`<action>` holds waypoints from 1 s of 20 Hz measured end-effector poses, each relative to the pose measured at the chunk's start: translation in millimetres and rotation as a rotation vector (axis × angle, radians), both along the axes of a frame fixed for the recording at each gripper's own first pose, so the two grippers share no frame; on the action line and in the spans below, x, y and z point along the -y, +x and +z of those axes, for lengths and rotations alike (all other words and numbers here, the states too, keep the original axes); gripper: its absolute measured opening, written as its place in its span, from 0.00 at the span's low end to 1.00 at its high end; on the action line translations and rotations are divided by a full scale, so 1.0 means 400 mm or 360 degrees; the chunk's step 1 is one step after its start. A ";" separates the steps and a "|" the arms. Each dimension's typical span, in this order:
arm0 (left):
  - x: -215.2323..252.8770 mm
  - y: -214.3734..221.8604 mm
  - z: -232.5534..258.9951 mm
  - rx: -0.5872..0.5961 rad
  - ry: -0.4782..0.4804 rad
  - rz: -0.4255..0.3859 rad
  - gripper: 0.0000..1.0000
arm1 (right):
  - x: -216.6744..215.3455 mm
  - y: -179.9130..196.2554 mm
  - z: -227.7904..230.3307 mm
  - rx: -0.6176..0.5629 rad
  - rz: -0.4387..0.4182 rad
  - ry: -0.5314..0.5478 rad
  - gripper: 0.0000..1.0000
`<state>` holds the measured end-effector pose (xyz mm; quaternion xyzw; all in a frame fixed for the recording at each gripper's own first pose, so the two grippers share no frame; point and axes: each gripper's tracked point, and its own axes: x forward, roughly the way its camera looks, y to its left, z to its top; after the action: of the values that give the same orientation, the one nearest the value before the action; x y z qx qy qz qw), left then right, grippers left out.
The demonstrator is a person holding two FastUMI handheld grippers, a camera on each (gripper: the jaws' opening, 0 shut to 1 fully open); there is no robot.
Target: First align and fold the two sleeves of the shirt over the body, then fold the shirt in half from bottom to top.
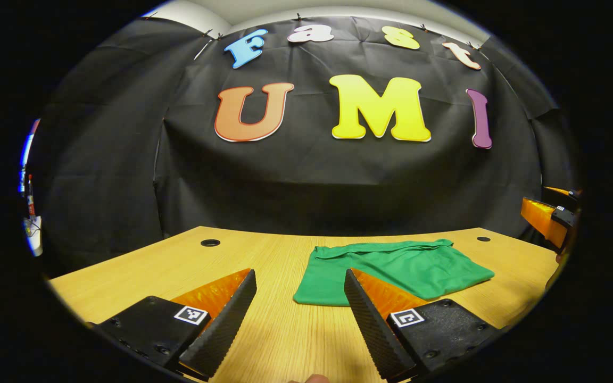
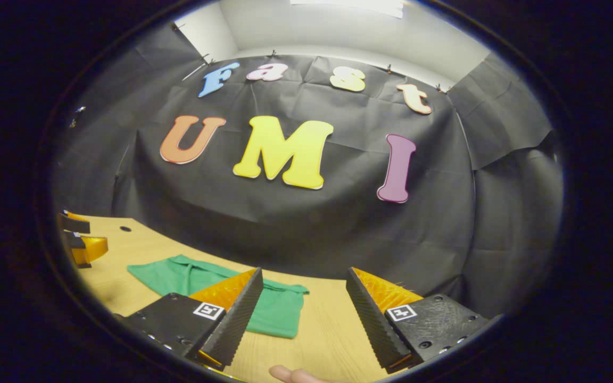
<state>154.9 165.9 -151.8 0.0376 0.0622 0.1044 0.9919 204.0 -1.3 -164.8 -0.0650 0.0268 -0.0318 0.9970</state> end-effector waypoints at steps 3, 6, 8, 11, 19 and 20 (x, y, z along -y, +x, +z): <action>0.041 -0.120 0.083 0.0042 -0.0007 0.0001 1.00 | 0.012 -0.148 0.047 -0.0075 0.0045 0.0022 0.93; 0.086 -0.228 0.164 0.0074 0.0037 0.0004 1.00 | 0.047 -0.279 0.091 -0.0083 0.0040 0.0047 0.95; 0.122 -0.288 0.188 0.0044 0.0054 -0.0017 1.00 | 0.056 -0.363 0.098 -0.0123 0.0056 0.0077 0.96; 0.171 -0.376 0.178 -0.0033 0.0060 -0.0050 1.00 | 0.067 -0.480 0.108 -0.0145 0.0075 0.0125 0.95; 0.222 -0.526 0.115 -0.0178 0.0014 -0.0101 1.00 | 0.084 -0.663 0.050 -0.0203 0.0078 0.0024 0.95; 0.219 -0.523 0.128 -0.0154 0.0035 -0.0086 1.00 | 0.081 -0.663 0.048 -0.0205 0.0074 0.0029 0.95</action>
<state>-54.2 78.3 -100.7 0.0551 0.1080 0.0763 0.9897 -61.2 -33.7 -145.4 -0.0586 0.0897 -0.0040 0.9942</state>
